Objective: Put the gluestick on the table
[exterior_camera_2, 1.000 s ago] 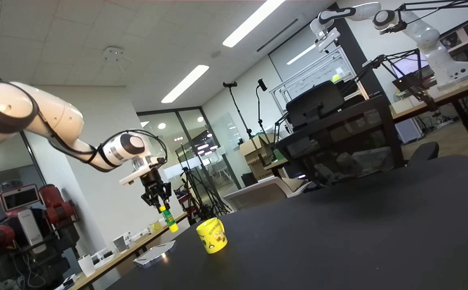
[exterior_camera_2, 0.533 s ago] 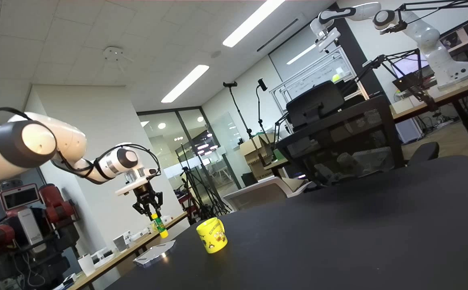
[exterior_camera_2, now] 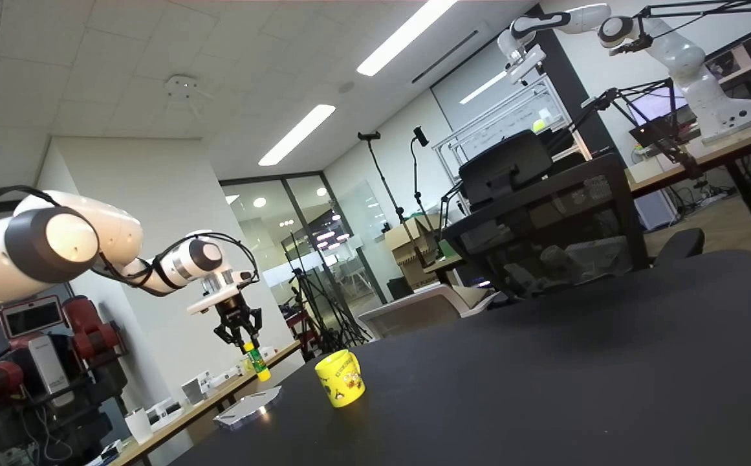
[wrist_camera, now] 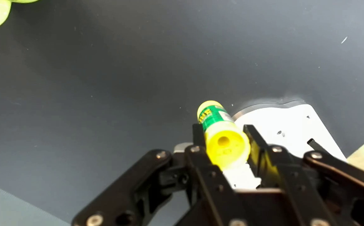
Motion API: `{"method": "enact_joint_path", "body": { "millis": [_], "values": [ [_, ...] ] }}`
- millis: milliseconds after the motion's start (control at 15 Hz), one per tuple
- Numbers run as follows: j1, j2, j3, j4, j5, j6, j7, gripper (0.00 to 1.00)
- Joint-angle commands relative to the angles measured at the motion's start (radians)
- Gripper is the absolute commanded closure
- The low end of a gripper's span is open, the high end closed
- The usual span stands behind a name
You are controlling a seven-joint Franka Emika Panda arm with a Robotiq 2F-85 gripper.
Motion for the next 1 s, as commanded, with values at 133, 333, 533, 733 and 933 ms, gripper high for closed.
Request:
{"method": "enact_joint_path", "body": {
  "millis": [133,333,533,733,933],
  "values": [
    [0.012,0.066,-0.015,0.113,-0.011,-0.048,-0.043,0.91],
    [0.026,0.119,-0.015,0.190,-0.024,-0.060,-0.088,0.91],
    [0.055,0.175,-0.014,0.276,-0.038,-0.086,-0.130,0.91],
    [0.096,0.218,-0.024,0.340,-0.061,-0.114,-0.167,0.91],
    [0.129,0.237,-0.048,0.360,-0.080,-0.110,-0.219,0.91]
  ]
}}
